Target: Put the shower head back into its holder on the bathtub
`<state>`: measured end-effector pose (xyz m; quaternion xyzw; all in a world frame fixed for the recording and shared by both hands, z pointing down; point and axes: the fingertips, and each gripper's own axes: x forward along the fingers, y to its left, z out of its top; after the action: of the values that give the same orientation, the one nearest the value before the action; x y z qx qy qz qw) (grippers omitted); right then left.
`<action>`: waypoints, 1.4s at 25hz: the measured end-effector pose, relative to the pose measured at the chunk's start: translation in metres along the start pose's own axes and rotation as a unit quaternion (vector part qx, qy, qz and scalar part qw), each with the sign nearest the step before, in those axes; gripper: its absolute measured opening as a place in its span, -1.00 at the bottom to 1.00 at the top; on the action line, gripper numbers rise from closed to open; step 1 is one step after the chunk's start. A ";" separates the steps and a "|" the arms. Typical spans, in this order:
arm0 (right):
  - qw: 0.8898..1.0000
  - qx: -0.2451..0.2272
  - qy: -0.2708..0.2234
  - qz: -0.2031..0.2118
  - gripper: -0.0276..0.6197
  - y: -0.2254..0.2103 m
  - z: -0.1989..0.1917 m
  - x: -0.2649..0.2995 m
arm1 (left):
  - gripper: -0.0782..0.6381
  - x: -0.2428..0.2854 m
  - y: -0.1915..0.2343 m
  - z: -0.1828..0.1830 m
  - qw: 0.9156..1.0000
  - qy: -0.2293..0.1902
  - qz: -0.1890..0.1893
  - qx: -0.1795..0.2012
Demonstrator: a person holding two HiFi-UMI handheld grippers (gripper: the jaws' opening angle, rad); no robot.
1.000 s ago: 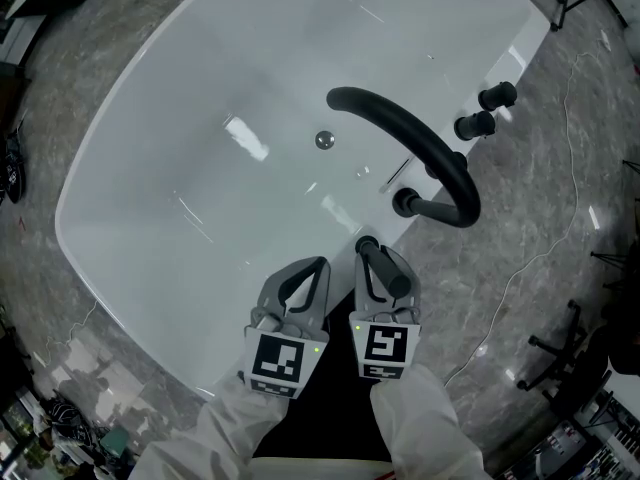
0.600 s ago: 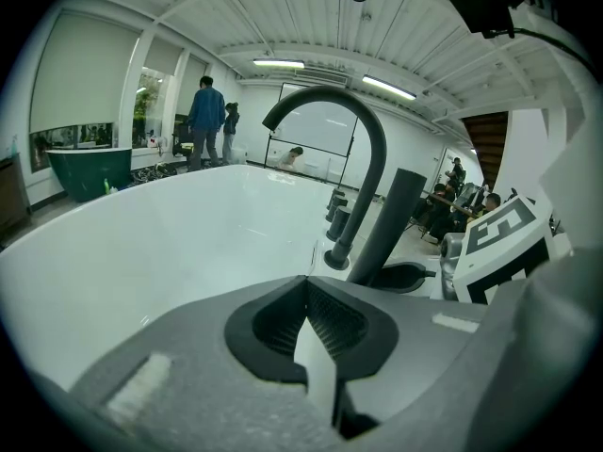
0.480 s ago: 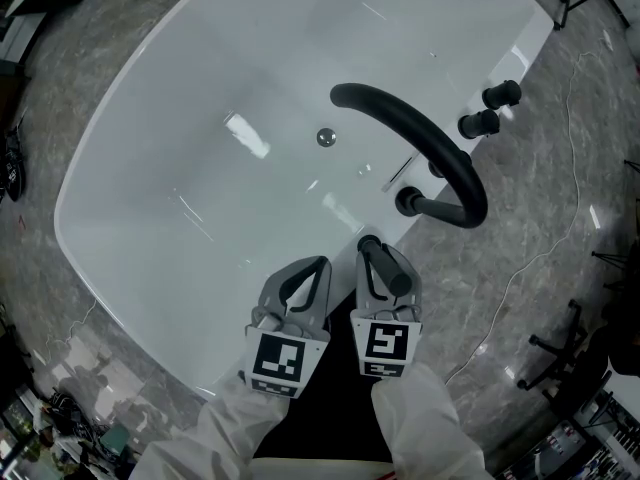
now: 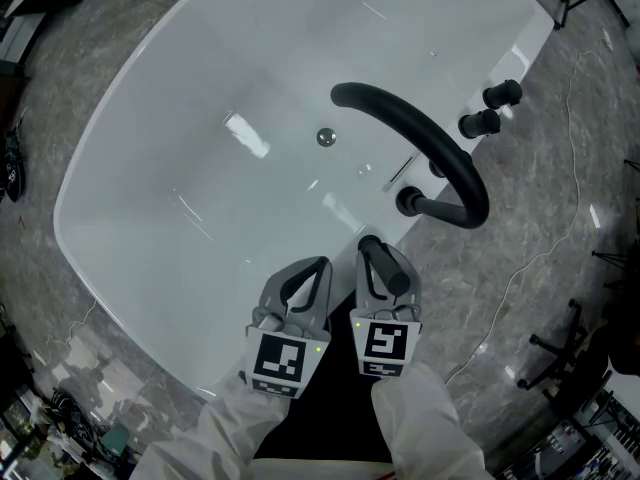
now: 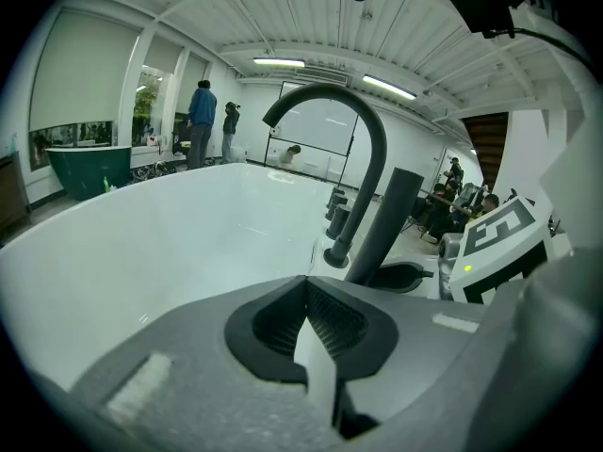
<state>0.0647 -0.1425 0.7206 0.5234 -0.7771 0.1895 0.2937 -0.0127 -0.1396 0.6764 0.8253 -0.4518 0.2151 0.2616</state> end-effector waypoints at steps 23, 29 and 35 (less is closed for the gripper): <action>0.999 0.042 0.013 -0.001 -0.35 0.002 -0.003 0.004 | -0.79 -0.004 0.005 -0.002 1.000 0.005 -0.004 0.001; 0.999 0.047 0.024 -0.008 -0.30 0.005 -0.009 -0.001 | -0.79 -0.012 0.005 -0.003 1.000 0.003 -0.008 0.004; 0.997 0.064 0.027 -0.022 -0.33 0.005 -0.017 -0.014 | -0.79 -0.021 0.006 -0.003 1.000 0.000 -0.013 0.010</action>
<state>0.0685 -0.1209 0.7243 0.5527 -0.7434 0.2465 0.2847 -0.0288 -0.1265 0.6677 0.8335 -0.4391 0.2163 0.2561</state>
